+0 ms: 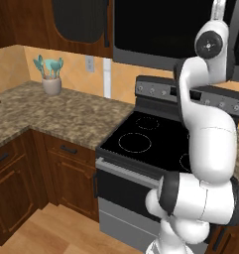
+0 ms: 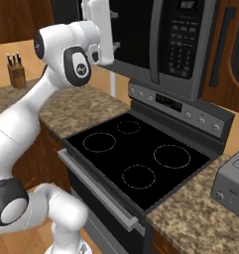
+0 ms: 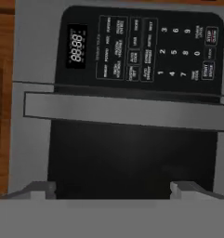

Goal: Pick the sweet potato from the sink and place it in the bowl. Then pick the bowl and place it in the microwave. Then close the microwave door and press the start button.

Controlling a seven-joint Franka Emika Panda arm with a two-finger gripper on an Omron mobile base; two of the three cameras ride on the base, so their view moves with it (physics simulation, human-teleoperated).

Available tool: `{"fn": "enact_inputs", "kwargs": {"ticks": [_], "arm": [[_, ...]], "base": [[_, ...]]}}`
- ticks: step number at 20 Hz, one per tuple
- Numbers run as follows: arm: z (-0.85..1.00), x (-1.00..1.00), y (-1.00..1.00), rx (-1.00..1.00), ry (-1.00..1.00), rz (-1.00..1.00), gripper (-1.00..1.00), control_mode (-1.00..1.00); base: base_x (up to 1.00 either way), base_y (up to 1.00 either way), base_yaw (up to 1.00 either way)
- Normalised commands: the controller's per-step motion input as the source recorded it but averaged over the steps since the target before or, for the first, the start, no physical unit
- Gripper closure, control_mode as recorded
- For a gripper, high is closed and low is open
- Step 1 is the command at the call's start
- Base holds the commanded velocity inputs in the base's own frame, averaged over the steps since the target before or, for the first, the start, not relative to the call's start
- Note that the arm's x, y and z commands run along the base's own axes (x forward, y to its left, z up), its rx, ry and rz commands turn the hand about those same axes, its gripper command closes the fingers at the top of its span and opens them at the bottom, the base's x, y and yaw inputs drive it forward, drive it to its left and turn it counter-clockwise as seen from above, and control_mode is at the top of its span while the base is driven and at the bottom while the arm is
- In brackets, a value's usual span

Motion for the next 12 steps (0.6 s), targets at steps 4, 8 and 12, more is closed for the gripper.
{"fn": "enact_inputs", "kwargs": {"ticks": [4, 8, 12], "arm": [[0.00, -1.00, 0.00, -0.56, 0.27, 0.11, -1.00, -1.00], [0.00, -1.00, 0.00, -0.52, 0.34, 0.15, -1.00, -1.00], [0.30, -0.99, 0.00, -0.35, 0.51, 0.01, -1.00, -1.00]], "base": [[0.00, 0.00, 0.00], [0.00, 0.00, 0.00], [0.00, 0.00, 0.00]]}}
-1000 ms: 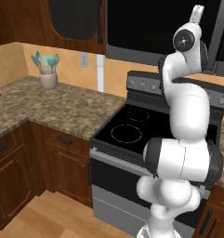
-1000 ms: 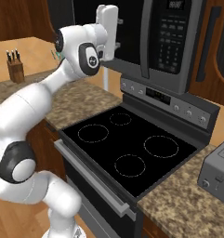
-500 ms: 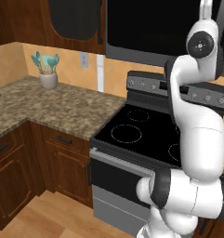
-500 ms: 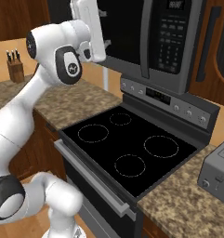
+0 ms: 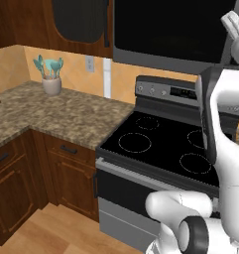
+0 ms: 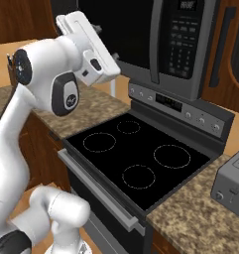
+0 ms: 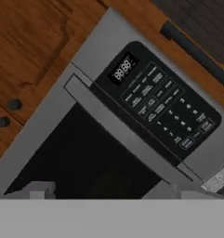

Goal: Pick the sweet potato from the sink and place it in the bowl. Then pick the bowl and place it in the microwave. Then close the microwave door and press the start button.

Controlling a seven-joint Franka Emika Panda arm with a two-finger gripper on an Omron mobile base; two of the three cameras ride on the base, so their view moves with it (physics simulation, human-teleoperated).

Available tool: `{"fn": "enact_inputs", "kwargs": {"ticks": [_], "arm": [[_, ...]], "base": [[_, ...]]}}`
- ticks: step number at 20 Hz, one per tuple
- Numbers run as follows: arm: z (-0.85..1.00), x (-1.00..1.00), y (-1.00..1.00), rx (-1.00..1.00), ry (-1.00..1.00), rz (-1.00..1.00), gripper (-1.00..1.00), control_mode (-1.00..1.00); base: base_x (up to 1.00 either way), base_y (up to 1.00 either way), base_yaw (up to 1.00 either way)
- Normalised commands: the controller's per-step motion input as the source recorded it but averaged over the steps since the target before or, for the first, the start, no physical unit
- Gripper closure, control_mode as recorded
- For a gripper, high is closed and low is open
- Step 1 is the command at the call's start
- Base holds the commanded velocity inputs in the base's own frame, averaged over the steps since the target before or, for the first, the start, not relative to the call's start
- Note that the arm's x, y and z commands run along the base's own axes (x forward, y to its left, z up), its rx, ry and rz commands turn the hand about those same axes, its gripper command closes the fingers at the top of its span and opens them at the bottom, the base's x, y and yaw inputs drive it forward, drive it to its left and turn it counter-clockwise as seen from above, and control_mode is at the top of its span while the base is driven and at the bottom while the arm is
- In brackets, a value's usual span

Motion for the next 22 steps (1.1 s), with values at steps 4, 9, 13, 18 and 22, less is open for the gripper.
{"fn": "enact_inputs", "kwargs": {"ticks": [4, 9, 13, 18, 22], "arm": [[0.10, -0.80, 0.09, -0.45, 0.70, 0.00, -1.00, -1.00], [-0.15, -0.53, 0.07, -0.27, 0.30, 0.00, -1.00, -1.00], [-0.59, -0.32, 0.00, -0.20, 0.04, 0.01, -1.00, -1.00], [-0.61, -0.23, 0.00, -0.27, 0.04, 0.01, 1.00, -1.00], [-0.53, -0.06, -0.10, -0.10, -0.11, 0.03, 1.00, -1.00]], "base": [[0.00, 0.00, 0.00], [0.00, 0.00, 0.00], [0.00, 0.00, 0.00], [0.00, 0.00, 0.00], [0.00, 0.00, 0.00]]}}
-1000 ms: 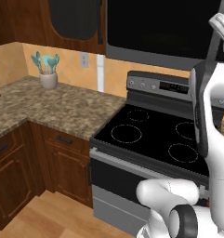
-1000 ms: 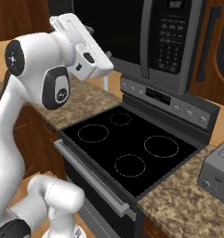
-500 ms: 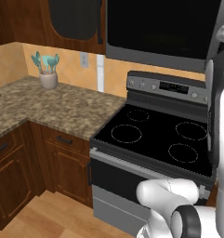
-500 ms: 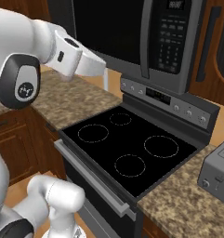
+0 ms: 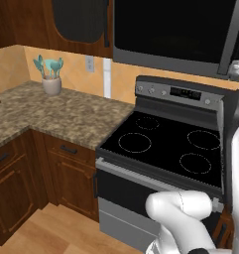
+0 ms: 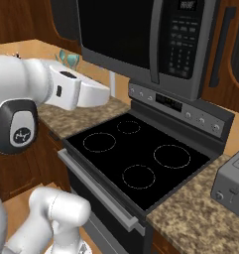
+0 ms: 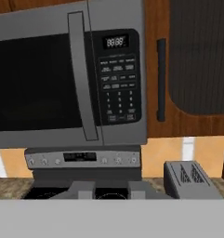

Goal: Pick the sweet potato from the sink and place it in the bowl. Then pick the bowl and place it in the microwave. Then close the microwave door and press the start button.

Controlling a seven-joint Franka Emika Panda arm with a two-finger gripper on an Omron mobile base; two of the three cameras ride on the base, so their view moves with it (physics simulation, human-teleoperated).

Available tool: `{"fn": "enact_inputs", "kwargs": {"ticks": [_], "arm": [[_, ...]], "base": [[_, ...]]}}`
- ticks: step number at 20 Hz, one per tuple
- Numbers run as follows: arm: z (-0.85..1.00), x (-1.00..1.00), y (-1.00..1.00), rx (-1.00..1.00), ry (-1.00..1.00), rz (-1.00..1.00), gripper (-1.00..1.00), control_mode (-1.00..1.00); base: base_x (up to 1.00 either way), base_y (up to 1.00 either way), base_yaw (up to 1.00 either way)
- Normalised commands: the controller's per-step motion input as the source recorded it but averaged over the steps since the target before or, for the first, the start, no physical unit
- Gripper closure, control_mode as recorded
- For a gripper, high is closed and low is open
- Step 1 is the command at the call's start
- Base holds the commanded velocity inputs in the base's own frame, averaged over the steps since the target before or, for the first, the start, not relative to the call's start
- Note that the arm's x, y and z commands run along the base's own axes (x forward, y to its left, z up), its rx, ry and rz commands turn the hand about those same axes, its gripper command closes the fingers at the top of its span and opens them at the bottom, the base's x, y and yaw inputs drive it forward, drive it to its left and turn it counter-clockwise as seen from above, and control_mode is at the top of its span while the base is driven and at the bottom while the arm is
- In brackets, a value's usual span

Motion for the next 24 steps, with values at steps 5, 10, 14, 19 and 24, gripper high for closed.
{"fn": "enact_inputs", "kwargs": {"ticks": [5, 10, 14, 19, 24], "arm": [[-0.25, 0.12, -0.22, -0.01, -0.08, 0.01, 1.00, -1.00], [-0.21, 0.43, -0.35, 0.00, 0.00, 0.00, 1.00, -1.00], [-0.07, 0.31, -0.25, 0.00, 0.00, 0.00, 1.00, -1.00], [0.00, 0.38, -0.18, 0.00, 0.00, 0.00, 1.00, -1.00], [0.00, 0.41, -0.16, 0.00, 0.00, 0.00, 1.00, -1.00]], "base": [[0.00, 0.00, 0.00], [0.00, 0.00, 0.00], [0.00, 0.00, 0.00], [0.00, 0.00, 0.00], [0.00, 0.00, 0.00]]}}
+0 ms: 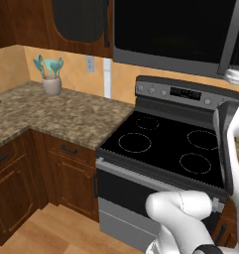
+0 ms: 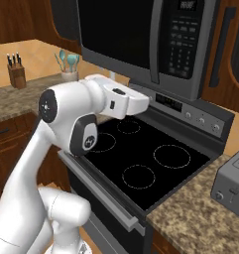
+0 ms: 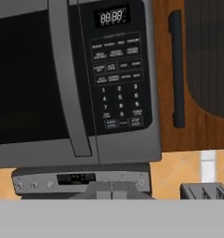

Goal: Pick the sweet potato from the sink and place it in the bowl. Then pick the bowl and place it in the microwave. Then close the microwave door and press the start button.

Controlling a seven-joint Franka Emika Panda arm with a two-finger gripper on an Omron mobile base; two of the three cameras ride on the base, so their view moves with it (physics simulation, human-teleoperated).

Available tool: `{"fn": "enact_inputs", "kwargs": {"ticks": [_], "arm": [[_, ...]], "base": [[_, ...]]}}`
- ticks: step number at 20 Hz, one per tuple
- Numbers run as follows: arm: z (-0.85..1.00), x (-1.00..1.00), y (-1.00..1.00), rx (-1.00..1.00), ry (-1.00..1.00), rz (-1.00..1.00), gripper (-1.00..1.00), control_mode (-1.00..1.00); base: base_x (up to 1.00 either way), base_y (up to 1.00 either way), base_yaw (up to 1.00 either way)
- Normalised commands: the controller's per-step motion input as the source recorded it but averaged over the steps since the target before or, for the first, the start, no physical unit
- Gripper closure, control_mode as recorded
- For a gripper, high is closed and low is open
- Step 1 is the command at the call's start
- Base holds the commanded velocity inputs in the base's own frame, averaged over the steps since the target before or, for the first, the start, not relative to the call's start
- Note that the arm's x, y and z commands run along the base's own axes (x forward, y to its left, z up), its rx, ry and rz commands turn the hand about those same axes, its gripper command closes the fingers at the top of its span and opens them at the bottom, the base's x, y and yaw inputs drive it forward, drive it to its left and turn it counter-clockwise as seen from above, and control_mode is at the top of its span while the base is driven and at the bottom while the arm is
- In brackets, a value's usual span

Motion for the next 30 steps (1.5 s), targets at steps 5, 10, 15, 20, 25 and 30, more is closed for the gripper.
{"fn": "enact_inputs", "kwargs": {"ticks": [5, 10, 15, 20, 25, 30], "arm": [[0.00, 0.46, -0.25, 0.03, 0.00, 0.00, 1.00, -1.00], [0.00, 0.48, -0.23, 0.03, 0.00, 0.00, 1.00, -1.00], [0.00, 0.41, -0.24, 0.04, 0.00, 0.00, 1.00, -1.00], [0.03, 0.37, -0.24, 0.05, 0.00, 0.00, 1.00, -1.00], [0.14, 0.18, -0.13, 0.03, 0.00, 0.00, 1.00, -1.00], [0.10, 0.06, -0.11, 0.01, 0.00, 0.00, 1.00, -1.00]], "base": [[0.00, 0.00, 0.00], [0.00, 0.00, 0.00], [0.00, 0.00, 0.00], [0.00, 0.00, 0.00], [0.00, 0.00, 0.00], [0.00, 0.00, 0.00]]}}
